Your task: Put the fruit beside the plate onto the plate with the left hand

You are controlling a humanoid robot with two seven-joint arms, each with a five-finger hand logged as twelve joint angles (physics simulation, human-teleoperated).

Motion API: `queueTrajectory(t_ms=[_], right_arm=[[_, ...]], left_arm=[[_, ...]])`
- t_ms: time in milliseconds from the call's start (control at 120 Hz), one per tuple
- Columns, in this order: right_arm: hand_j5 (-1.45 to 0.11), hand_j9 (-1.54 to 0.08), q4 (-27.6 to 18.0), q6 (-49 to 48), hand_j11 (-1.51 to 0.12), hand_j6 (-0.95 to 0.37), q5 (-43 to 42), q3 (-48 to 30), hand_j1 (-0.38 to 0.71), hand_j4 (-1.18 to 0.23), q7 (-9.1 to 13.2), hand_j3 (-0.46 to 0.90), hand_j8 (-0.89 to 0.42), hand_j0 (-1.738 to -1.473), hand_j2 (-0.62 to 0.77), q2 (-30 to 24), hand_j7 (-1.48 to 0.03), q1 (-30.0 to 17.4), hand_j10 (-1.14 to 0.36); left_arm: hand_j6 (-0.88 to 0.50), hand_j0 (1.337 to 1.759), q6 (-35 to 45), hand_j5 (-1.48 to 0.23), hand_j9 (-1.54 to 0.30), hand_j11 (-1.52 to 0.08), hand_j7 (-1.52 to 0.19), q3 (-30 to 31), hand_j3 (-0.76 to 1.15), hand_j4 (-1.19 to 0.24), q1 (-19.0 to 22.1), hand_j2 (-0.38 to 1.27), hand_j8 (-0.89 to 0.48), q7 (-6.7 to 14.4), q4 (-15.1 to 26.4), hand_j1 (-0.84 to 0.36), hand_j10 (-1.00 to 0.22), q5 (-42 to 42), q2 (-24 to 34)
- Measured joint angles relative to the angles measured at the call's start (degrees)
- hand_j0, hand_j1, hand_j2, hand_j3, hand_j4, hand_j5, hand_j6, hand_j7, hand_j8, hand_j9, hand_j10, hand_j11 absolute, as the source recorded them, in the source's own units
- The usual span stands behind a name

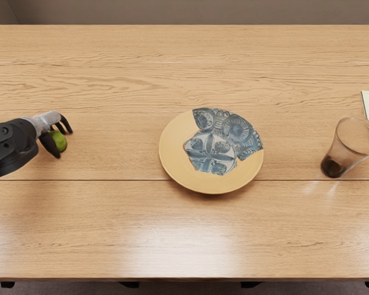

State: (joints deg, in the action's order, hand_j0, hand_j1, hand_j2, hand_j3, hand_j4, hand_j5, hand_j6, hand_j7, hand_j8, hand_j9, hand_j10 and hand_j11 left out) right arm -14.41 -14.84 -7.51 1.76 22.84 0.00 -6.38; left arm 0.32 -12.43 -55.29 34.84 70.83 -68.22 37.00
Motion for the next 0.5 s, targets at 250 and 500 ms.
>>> queueTrajectory(t_ms=[250, 500], right_arm=[[0.00, 0.00, 0.0, 0.0, 0.00, 0.00, 0.0, 0.0, -0.35, 0.00, 0.0, 0.00, 0.00, -1.658, 0.00, 0.0, 0.00, 0.0, 0.00], [0.00, 0.00, 0.0, 0.0, 0.00, 0.00, 0.0, -0.1, -0.35, 0.00, 0.0, 0.00, 0.00, -1.658, 0.00, 0.0, 0.00, 0.3, 0.00]], left_arm=[[-0.41, 1.654, -0.4, -0.96, -0.95, -0.95, -0.86, -0.6, 0.00, -0.70, -0.3, 0.32, -0.33, 0.1, 2.2, -0.38, -0.57, 1.1, 3.6], [-0.27, 1.648, -0.8, -1.16, -1.13, -1.12, -1.10, -1.9, 0.00, -0.78, -0.9, 0.31, -0.25, 0.1, 10.3, -0.38, -0.53, 3.1, 10.8]])
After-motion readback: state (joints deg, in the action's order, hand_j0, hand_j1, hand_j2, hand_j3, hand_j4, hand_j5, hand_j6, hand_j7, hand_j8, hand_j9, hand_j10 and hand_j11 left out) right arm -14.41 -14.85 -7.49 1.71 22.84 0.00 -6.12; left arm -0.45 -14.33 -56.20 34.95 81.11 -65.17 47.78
